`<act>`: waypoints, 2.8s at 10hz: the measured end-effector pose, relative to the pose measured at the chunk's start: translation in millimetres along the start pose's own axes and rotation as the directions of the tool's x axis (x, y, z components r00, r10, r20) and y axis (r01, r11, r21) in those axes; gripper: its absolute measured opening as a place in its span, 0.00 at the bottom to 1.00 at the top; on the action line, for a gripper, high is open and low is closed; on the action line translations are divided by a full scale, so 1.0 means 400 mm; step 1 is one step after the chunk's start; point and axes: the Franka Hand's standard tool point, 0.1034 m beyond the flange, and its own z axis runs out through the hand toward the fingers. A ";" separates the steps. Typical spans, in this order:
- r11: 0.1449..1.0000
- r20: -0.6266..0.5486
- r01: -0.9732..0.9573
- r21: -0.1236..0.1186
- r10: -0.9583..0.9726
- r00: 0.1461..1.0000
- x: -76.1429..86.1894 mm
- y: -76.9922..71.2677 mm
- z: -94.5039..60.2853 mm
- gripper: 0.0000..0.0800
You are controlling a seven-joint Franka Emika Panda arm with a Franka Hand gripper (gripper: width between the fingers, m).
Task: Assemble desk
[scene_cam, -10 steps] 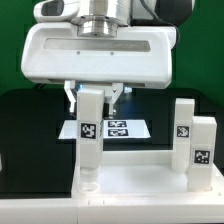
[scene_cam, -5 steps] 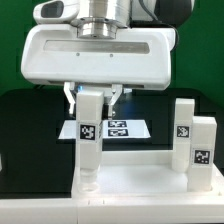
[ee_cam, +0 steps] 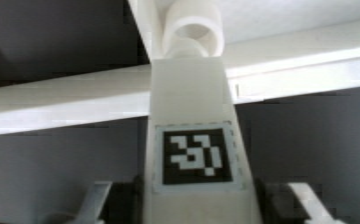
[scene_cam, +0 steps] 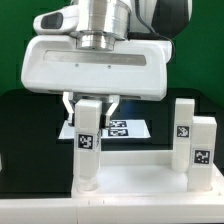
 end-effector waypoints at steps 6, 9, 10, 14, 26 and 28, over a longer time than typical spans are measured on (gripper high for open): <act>1.000 0.018 0.009 -0.006 -0.009 1.000 -0.024 -0.002 0.022 0.36; 1.000 0.016 0.014 -0.011 -0.013 1.000 -0.032 -0.002 0.034 0.36; 1.000 0.016 0.014 -0.011 -0.013 1.000 -0.032 -0.002 0.034 0.36; 1.000 0.060 0.004 -0.007 -0.004 0.998 -0.036 0.006 0.035 0.68; 0.968 0.408 -0.247 -0.034 0.239 0.881 0.011 0.010 0.012 0.44; 0.932 0.401 -0.354 -0.083 0.356 0.844 0.011 0.010 0.012 0.36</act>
Offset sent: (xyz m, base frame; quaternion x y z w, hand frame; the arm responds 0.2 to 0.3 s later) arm -0.0030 0.0074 -0.0085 0.0099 -0.0015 0.0115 0.9999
